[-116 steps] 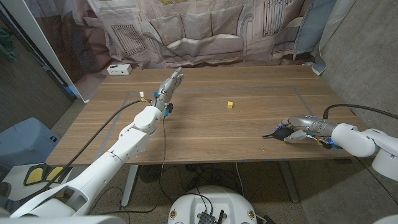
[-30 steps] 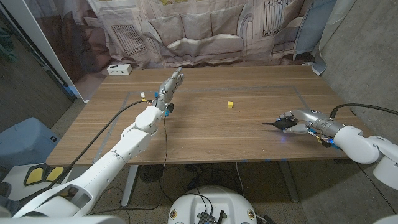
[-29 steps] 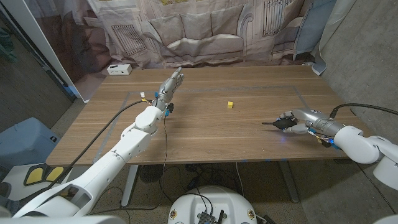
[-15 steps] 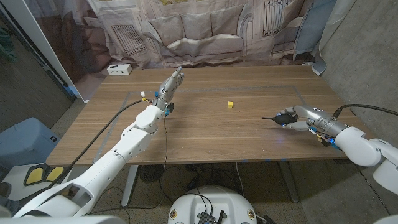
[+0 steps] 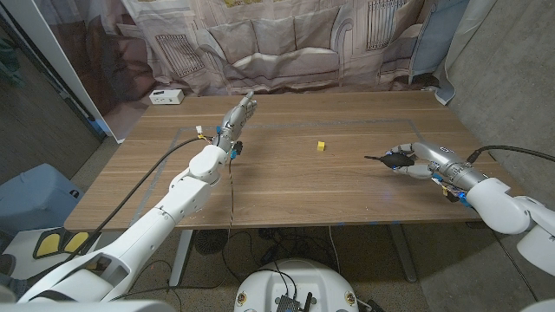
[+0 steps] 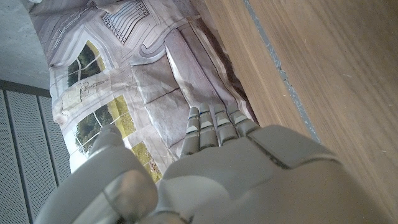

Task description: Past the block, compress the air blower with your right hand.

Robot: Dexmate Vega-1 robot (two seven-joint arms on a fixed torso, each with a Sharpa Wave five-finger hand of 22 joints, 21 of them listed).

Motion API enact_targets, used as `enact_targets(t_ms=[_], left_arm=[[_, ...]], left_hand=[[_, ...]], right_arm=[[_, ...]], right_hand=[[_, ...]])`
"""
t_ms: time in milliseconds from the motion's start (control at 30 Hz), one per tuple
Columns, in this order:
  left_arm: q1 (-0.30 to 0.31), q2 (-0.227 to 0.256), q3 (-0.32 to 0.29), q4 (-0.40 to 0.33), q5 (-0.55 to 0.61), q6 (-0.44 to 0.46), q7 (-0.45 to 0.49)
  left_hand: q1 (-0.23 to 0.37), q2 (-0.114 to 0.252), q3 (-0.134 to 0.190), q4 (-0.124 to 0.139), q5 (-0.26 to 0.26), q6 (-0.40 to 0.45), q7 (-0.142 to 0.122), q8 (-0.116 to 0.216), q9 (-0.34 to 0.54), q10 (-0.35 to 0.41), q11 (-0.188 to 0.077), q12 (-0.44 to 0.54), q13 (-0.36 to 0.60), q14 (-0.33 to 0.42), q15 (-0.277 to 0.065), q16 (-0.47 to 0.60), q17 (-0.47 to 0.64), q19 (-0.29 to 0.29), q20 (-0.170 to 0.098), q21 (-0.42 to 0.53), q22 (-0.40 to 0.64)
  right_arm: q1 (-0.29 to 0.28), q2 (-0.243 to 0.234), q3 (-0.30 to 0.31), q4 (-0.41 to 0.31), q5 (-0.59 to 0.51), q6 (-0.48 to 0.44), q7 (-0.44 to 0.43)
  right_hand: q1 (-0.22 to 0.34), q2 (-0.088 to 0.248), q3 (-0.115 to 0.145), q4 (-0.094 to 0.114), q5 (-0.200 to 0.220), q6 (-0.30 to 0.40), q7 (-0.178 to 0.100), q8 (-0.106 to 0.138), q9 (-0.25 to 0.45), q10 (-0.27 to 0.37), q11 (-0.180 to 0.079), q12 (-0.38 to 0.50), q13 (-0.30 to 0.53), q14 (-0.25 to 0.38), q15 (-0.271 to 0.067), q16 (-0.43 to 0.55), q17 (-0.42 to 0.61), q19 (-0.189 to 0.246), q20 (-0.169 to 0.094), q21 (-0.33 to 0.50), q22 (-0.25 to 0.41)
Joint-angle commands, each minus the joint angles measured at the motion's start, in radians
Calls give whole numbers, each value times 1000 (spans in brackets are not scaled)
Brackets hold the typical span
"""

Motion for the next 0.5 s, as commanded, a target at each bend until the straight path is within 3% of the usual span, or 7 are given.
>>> enact_targets(t_ms=[33, 500], left_arm=[[-9, -3, 2, 0, 6, 6, 5], [-21, -16, 13, 20, 6, 6, -2]], left_hand=[[2, 9, 0, -4, 0, 8, 1, -3, 4, 8, 3, -4, 3, 5, -1, -2, 6, 4, 7, -3, 5], [2, 9, 0, -6, 0, 7, 0, -4, 4, 8, 0, -5, 3, 5, -1, -3, 6, 4, 7, -3, 5]], right_arm=[[1, 31, 8, 15, 3, 38, -38], [0, 50, 14, 29, 3, 61, -61]], right_hand=[[8, 15, -4, -2, 3, 12, 2, -7, 2, 11, -1, -2, 3, 3, -65, -3, 5, 1, -2, -3, 3], [10, 25, -2, 1, 4, 28, 1, -7, 3, 38, -1, 4, 3, 21, -74, 0, 5, 14, -11, -1, 3]])
